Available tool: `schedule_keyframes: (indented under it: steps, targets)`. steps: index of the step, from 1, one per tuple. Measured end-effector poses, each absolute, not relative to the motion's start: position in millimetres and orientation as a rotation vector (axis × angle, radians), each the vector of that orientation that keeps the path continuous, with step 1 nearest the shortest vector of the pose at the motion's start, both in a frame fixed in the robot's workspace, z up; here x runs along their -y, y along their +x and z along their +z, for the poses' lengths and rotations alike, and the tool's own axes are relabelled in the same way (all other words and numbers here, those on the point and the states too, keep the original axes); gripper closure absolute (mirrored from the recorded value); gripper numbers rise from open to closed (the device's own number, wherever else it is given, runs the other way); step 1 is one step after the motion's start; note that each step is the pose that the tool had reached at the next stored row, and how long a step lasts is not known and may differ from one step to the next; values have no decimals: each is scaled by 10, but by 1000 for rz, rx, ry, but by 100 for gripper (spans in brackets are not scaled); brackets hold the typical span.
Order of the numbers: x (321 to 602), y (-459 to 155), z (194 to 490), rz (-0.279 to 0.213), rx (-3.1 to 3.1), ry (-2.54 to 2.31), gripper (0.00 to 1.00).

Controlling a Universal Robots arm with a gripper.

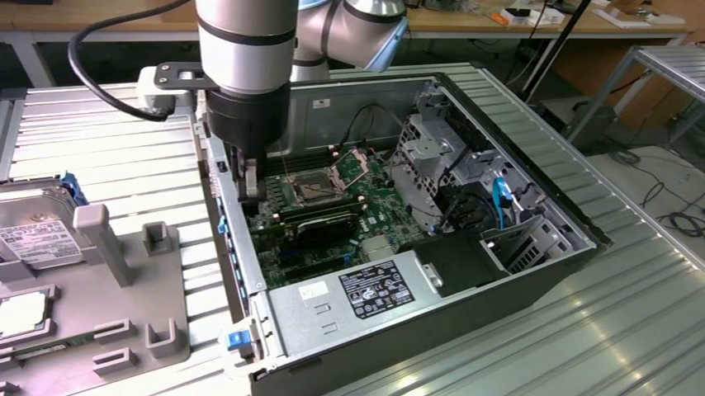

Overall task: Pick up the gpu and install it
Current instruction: 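Press down on the gpu until it lock into place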

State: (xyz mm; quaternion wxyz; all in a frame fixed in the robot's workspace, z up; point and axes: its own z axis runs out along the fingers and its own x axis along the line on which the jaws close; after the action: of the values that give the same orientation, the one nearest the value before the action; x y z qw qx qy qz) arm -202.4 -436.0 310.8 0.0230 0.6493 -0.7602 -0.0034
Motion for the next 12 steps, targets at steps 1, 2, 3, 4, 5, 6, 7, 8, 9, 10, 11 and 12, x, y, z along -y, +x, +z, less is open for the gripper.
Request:
schedule_keyframes:
  steps: [1, 2, 3, 4, 5, 6, 7, 8, 9, 10, 11, 12]
  targets:
    - [4356, -1957, 3108, -11, 2354, 2011, 89]
    - [4356, -1939, 3108, -9, 2353, 2010, 89]
    - [4356, -1939, 3108, 4, 2346, 2004, 89]
    - [4357, -1938, 3107, 9, 2344, 2002, 89]
    - [4360, -1940, 3106, 11, 2343, 2001, 89]
    - [4361, -1955, 3104, 12, 2343, 2001, 89]
    - [4361, -1974, 3104, 12, 2343, 2001, 89]
    - [4360, -2004, 3104, 14, 2342, 2000, 89]
    - [4361, -2018, 3104, 15, 2341, 1999, 89]
    - [4367, -2022, 3103, 21, 2339, 1998, 89]
    - [4375, -2025, 3105, 30, 2335, 1994, 89]
    - [4377, -2025, 3105, 31, 2335, 1993, 89]
